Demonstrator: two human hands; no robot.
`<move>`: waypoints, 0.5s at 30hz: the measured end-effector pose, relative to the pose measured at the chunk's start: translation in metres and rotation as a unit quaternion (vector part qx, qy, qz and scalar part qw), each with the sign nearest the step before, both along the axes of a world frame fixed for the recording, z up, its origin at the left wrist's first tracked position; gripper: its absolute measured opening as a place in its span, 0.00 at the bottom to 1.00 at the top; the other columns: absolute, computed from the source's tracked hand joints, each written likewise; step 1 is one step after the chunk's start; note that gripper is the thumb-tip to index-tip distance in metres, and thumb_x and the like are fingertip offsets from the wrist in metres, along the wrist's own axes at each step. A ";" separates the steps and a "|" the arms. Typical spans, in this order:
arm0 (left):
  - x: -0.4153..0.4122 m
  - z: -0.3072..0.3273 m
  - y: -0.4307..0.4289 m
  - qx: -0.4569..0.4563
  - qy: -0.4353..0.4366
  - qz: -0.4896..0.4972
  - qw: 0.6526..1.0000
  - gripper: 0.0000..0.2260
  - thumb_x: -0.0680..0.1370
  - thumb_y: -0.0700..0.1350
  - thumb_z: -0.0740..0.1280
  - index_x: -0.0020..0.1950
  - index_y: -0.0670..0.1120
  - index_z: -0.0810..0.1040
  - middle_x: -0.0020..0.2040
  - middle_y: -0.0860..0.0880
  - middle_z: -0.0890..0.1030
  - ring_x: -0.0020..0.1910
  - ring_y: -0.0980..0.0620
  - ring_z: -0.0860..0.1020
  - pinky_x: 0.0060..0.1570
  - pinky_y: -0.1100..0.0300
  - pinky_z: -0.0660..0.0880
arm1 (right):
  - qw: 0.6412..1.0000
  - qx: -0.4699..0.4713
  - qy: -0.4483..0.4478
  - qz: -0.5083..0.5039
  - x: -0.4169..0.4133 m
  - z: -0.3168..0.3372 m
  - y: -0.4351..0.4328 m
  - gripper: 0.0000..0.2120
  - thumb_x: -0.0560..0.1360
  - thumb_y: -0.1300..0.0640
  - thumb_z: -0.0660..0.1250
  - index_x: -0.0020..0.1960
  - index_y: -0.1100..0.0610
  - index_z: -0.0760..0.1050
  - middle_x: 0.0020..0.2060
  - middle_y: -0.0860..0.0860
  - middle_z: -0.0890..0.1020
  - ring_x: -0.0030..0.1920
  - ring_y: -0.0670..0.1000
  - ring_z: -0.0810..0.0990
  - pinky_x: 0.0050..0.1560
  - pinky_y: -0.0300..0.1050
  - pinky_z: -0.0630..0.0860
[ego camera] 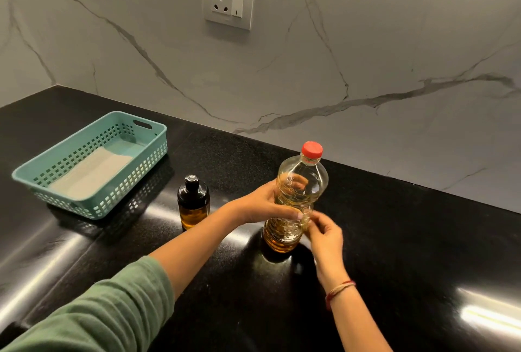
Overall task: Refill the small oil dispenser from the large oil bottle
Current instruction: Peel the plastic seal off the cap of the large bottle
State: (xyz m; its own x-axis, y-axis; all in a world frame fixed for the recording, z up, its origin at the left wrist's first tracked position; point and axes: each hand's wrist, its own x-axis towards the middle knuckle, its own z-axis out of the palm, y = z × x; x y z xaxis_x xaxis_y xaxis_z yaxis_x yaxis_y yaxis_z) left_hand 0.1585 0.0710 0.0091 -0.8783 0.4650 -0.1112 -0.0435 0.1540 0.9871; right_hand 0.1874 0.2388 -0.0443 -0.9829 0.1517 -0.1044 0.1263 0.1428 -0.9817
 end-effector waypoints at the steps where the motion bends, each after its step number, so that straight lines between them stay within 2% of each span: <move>1: 0.000 0.000 0.000 -0.003 0.001 -0.003 1.000 0.23 0.73 0.34 0.72 0.62 0.52 0.72 0.56 0.51 0.80 0.55 0.60 0.80 0.54 0.67 0.75 | 0.999 -0.003 0.032 0.012 -0.004 0.013 0.003 0.12 0.78 0.65 0.62 0.50 0.52 0.81 0.47 0.50 0.84 0.50 0.48 0.82 0.52 0.45 0.79; 5: 0.001 0.001 -0.001 0.007 0.006 0.001 1.000 0.22 0.73 0.34 0.72 0.61 0.54 0.72 0.55 0.52 0.80 0.55 0.61 0.80 0.53 0.67 0.75 | 0.992 0.008 0.102 0.073 -0.023 0.045 0.012 0.11 0.78 0.65 0.62 0.49 0.55 0.82 0.43 0.52 0.84 0.47 0.52 0.82 0.48 0.47 0.80; 9: 0.003 0.002 0.001 0.023 0.004 0.006 1.000 0.24 0.70 0.38 0.73 0.61 0.55 0.72 0.56 0.53 0.81 0.57 0.59 0.80 0.54 0.66 0.76 | 0.992 0.011 0.025 0.122 -0.029 0.022 0.010 0.13 0.78 0.66 0.61 0.48 0.55 0.82 0.45 0.53 0.85 0.52 0.56 0.82 0.50 0.47 0.80; 12: 0.003 0.004 0.002 0.018 0.003 0.009 1.000 0.25 0.68 0.42 0.73 0.62 0.56 0.72 0.56 0.53 0.81 0.57 0.59 0.79 0.56 0.65 0.75 | 0.987 -0.038 -0.049 0.147 -0.027 0.009 0.011 0.13 0.79 0.63 0.59 0.47 0.57 0.83 0.47 0.56 0.85 0.56 0.58 0.81 0.57 0.54 0.77; 14: 0.003 0.003 0.001 0.017 -0.002 0.008 1.000 0.25 0.69 0.42 0.73 0.63 0.55 0.71 0.56 0.53 0.81 0.58 0.58 0.79 0.56 0.64 0.75 | 0.983 -0.064 -0.037 0.166 -0.029 0.017 0.015 0.15 0.80 0.57 0.57 0.48 0.58 0.83 0.49 0.60 0.83 0.55 0.59 0.79 0.61 0.60 0.74; 15: 0.003 0.003 0.001 0.016 -0.004 0.008 1.000 0.25 0.69 0.41 0.73 0.64 0.54 0.71 0.57 0.53 0.80 0.58 0.57 0.79 0.57 0.64 0.75 | 0.981 -0.086 -0.021 0.174 -0.029 0.024 0.016 0.18 0.81 0.52 0.56 0.49 0.57 0.83 0.50 0.60 0.83 0.55 0.58 0.79 0.61 0.59 0.73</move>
State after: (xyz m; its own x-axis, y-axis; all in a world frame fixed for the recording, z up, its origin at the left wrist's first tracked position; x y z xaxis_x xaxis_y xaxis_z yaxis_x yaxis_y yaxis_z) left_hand 0.1613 0.0718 0.0119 -0.8845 0.4551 -0.1029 -0.0526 0.1219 0.9912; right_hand 0.1580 0.2551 -0.0202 -0.9662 -0.2157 -0.1409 0.1403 0.0181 -0.9899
